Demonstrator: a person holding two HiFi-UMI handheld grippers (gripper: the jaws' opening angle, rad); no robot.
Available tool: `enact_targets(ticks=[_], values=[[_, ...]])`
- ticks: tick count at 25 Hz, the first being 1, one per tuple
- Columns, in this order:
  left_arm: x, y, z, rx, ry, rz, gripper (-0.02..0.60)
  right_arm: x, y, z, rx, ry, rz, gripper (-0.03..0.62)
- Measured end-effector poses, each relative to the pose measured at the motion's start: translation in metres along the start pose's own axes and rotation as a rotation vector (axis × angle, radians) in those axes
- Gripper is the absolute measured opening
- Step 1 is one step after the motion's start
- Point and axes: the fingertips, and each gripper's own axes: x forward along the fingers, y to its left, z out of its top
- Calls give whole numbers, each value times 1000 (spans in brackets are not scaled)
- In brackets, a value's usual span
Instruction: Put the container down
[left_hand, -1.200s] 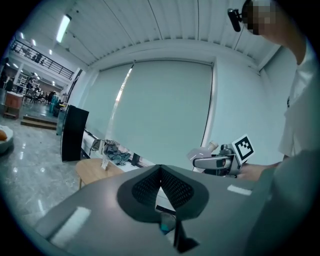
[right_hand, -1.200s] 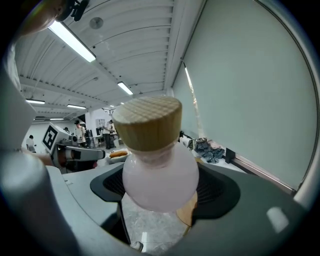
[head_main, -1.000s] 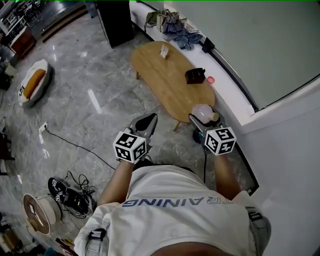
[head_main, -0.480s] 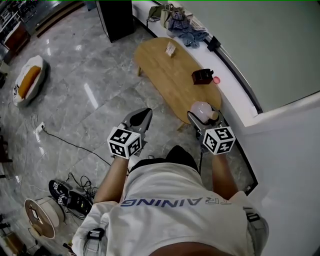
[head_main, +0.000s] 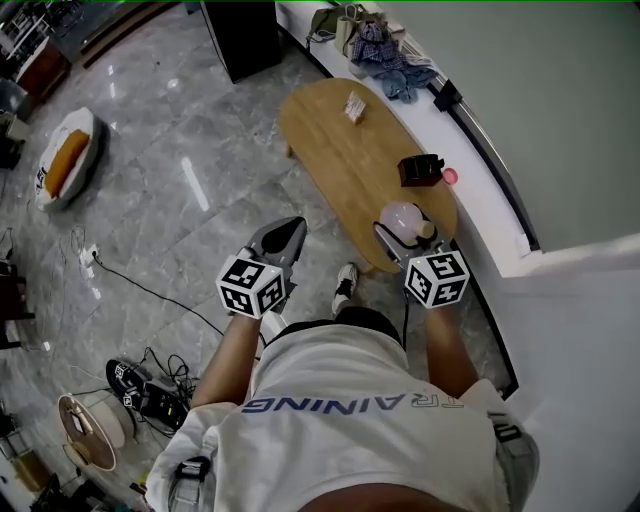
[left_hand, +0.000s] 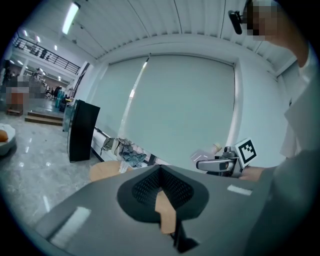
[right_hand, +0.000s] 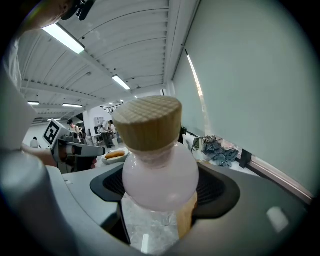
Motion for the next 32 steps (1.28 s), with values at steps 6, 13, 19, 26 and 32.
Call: enact_targets(ticks=[6, 13, 19, 26, 32], values=[[71, 13, 40, 29, -4, 29, 0, 45, -69, 37, -57, -8, -1, 410], [136, 18, 56, 34, 13, 40, 0, 72, -133, 52, -46, -10, -2, 410], [181, 16, 64, 53, 44, -13, 0, 82, -168, 49, -20, 16, -34, 410], [234, 33, 73, 58, 96, -115, 0, 104, -197, 47, 19, 47, -124, 410], [286, 83, 74, 44, 182, -239, 0, 148, -214, 46, 83, 89, -253, 410]])
